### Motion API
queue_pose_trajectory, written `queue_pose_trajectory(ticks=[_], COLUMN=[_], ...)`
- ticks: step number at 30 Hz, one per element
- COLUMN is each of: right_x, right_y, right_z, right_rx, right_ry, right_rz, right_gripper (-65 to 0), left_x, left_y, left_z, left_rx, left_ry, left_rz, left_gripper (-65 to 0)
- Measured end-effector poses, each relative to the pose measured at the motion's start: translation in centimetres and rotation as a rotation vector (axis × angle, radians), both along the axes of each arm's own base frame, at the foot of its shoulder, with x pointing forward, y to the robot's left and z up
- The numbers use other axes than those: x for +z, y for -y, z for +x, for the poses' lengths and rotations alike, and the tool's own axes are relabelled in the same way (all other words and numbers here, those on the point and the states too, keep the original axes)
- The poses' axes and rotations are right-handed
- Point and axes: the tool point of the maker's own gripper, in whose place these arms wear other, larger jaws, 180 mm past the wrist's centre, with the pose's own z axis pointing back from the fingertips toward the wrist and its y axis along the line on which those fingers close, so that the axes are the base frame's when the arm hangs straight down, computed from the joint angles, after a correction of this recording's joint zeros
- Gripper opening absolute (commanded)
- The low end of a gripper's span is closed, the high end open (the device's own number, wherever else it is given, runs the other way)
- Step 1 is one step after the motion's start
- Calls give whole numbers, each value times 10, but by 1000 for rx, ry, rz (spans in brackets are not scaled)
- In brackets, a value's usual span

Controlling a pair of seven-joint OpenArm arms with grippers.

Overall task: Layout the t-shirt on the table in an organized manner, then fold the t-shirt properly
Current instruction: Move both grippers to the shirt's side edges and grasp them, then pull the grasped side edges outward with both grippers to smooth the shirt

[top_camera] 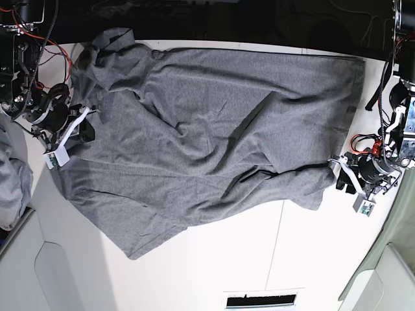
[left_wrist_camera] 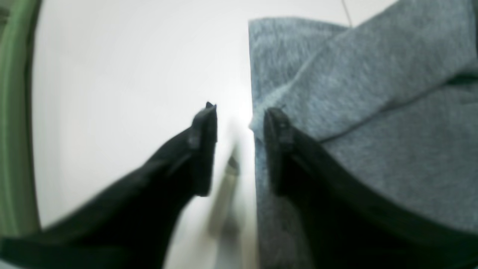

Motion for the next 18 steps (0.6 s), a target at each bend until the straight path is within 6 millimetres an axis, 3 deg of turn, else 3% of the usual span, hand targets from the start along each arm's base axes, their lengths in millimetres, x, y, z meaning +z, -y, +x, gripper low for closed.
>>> queue_pose_trajectory(ticks=[3, 6, 11, 15, 18], right_x=[1, 1, 0, -2, -2], right_y=[-13, -21, -25, -32, -32], right_z=[2, 4, 3, 1, 1], right_rx=[5, 5, 5, 7, 7], right_ry=[6, 11, 7, -4, -3], right_rz=[34, 54, 61, 74, 74], right_gripper=[-563, -560, -560, -560, -560], left_x=[-6, -14, -18, -16, -17], left_y=[-1, 4, 38, 37, 36], left_z=[11, 12, 2, 4, 3], left_rx=[-27, -37, -147, -152, -153], left_ry=[-38, -64, -89, -86, -89], left_rz=[-23, -72, -194, -191, -187], left_gripper=[-330, -330, -330, -339, -391])
